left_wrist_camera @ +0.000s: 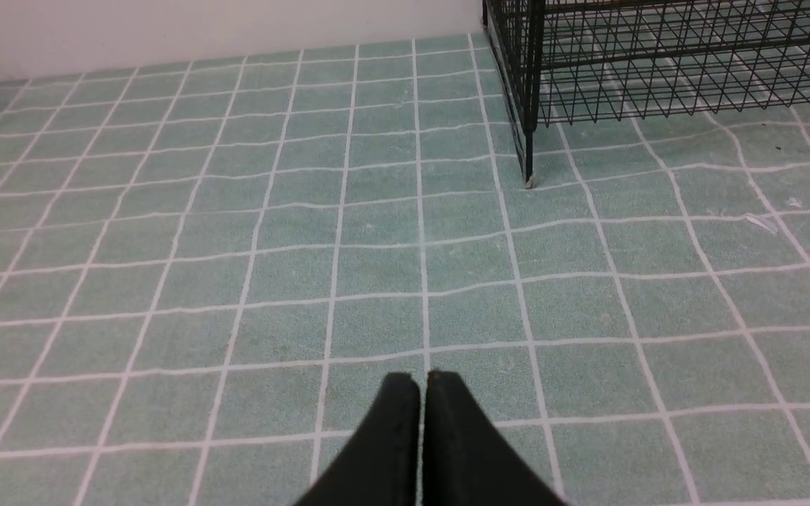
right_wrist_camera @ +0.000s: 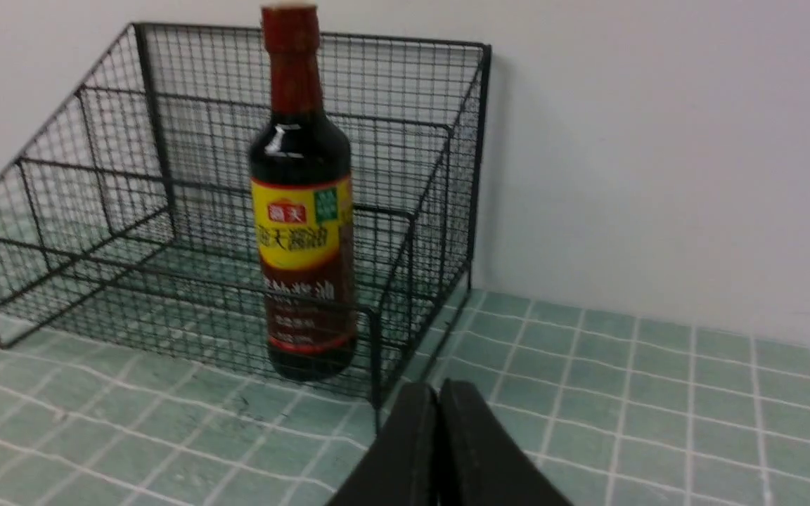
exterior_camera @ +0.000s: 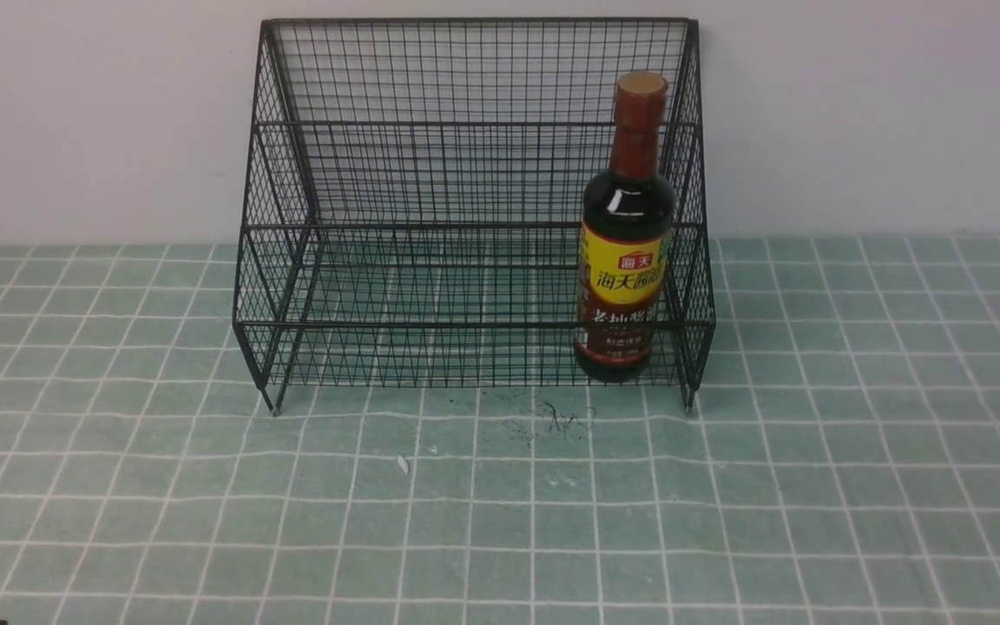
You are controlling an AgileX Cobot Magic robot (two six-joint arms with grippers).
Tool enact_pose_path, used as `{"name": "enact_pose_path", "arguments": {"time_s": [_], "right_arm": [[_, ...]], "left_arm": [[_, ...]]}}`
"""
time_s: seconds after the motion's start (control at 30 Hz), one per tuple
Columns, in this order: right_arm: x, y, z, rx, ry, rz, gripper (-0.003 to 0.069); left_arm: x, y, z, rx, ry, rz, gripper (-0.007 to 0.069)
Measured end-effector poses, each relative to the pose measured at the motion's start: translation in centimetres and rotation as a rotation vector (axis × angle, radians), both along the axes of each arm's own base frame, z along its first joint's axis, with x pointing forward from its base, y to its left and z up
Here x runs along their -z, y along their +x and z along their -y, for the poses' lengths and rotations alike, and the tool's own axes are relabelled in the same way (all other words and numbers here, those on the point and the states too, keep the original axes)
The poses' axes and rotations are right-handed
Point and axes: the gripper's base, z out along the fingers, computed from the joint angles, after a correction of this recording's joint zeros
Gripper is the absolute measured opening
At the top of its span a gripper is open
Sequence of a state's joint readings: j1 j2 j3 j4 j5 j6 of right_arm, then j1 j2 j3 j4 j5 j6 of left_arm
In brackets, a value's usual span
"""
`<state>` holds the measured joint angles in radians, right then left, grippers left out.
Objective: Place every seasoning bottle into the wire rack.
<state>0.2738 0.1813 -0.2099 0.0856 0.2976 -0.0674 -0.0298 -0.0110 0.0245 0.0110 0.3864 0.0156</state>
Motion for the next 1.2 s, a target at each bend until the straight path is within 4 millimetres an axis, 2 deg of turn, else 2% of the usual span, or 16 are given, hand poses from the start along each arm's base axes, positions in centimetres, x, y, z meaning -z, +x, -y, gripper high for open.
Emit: {"name": "enact_pose_path", "arguments": {"time_s": [0.07,0.17,0.2,0.3,1.2], "right_arm": [[2.1,-0.6,0.6,0.066,-0.007,0.013,-0.0012],[3.8,-0.9,1.0,0.134,-0.001,0.012,-0.0012],[5.5,-0.9,1.3,0.178,-0.006,-0.011,-0.0012],[7.2,-0.8,1.5,0.224,-0.015,-0.088,-0.0012],[7.4,-0.9,1.7,0.253,-0.022,-0.113,-0.0012]], "left_arm": [[0.0,0.0,0.0,0.0,0.0,0.0,-0.0006],[0.0,0.0,0.0,0.0,0.0,0.0,-0.0006],[0.0,0.0,0.0,0.0,0.0,0.0,-0.0006],[0.0,0.0,0.0,0.0,0.0,0.001,-0.0006],[0.0,0.0,0.0,0.0,0.0,0.001,-0.0006]]}}
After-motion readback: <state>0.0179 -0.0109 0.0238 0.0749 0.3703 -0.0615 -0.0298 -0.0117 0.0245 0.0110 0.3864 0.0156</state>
